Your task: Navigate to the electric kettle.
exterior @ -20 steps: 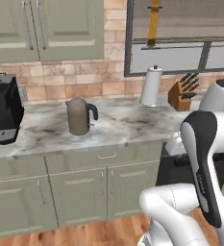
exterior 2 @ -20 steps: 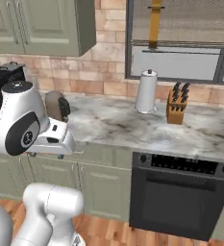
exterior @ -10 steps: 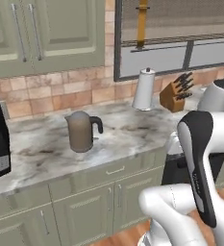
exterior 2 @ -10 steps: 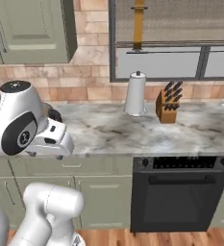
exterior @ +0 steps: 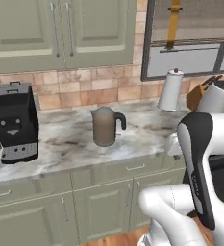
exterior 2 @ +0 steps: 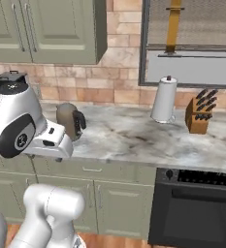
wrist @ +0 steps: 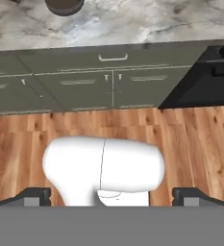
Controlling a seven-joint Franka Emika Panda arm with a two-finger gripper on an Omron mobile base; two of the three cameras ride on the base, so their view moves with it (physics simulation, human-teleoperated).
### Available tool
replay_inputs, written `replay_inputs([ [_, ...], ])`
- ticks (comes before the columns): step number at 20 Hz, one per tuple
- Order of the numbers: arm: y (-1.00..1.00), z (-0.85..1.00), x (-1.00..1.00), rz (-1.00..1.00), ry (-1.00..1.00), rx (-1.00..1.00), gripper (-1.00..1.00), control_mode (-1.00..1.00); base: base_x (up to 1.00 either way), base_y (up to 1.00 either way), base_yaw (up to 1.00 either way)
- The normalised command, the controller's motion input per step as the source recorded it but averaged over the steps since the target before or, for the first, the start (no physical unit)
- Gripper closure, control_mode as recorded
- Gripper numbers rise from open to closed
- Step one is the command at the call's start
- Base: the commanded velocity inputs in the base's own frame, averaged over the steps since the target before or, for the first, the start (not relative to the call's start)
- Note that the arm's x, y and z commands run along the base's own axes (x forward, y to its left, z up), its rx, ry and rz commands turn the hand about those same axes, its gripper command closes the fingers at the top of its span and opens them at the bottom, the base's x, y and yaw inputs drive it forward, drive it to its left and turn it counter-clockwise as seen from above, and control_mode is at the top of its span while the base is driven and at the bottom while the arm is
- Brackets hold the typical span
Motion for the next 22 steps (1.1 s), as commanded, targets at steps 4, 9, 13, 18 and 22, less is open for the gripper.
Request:
replay_inputs([
  [4,0.00,0.00,0.00,0.00,0.00,0.00,-1.00,1.00,0.48,0.03,0.35],
  [9,0.00,0.00,0.00,0.00,0.00,0.00,-1.00,1.00,0.51,0.00,0.19],
  [13,0.00,0.00,0.00,0.00,0.00,0.00,-1.00,1.00,0.59,0.00,0.01],
  [18,0.00,0.00,0.00,0.00,0.00,0.00,-1.00,1.00,0.63,0.00,0.00],
  [22,0.00,0.00,0.00,0.00,0.00,0.00,-1.00,1.00,0.17,0.00,0.00],
])
